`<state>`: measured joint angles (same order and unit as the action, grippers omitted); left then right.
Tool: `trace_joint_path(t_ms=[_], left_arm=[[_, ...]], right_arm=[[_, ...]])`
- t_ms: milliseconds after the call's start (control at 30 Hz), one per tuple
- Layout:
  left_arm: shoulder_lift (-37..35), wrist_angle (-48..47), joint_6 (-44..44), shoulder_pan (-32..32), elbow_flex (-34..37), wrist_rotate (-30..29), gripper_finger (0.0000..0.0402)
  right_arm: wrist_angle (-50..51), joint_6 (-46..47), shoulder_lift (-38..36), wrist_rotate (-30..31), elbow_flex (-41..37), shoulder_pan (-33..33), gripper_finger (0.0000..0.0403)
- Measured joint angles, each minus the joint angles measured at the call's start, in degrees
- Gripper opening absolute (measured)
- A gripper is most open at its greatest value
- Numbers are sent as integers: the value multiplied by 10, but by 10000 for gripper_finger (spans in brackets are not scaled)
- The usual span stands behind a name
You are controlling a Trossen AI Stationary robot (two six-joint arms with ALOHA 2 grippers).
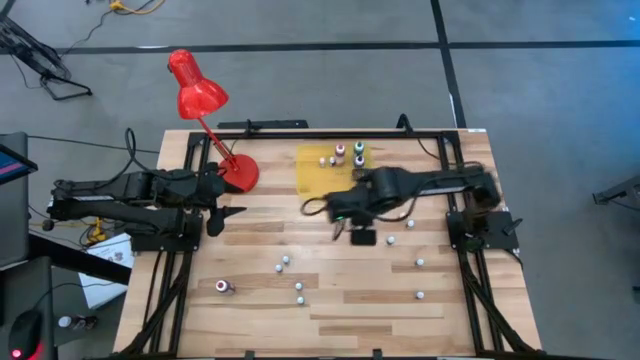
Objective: Pick & Place food coloring
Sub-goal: Put the small brown food coloring bottle into the yellow bin
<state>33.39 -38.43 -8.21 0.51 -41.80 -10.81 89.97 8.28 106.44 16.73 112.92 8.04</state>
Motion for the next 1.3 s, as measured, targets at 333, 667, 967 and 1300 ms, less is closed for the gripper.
trace_joint_path(t_ms=[333, 667, 967, 1300], left_arm=[[0, 54, -2, 0, 0, -1, 242], [16, 64, 0, 0, 0, -22, 242], [80, 63, 22, 0, 0, -27, 242], [149, 62, 31, 0, 0, -27, 242]], right_arm=[[-121, 223, -238, 14, -389, -33, 116], [-177, 374, -262, -49, -529, -33, 116], [-180, 395, -185, -166, -532, -33, 163], [-174, 291, -153, -155, -544, -40, 217]])
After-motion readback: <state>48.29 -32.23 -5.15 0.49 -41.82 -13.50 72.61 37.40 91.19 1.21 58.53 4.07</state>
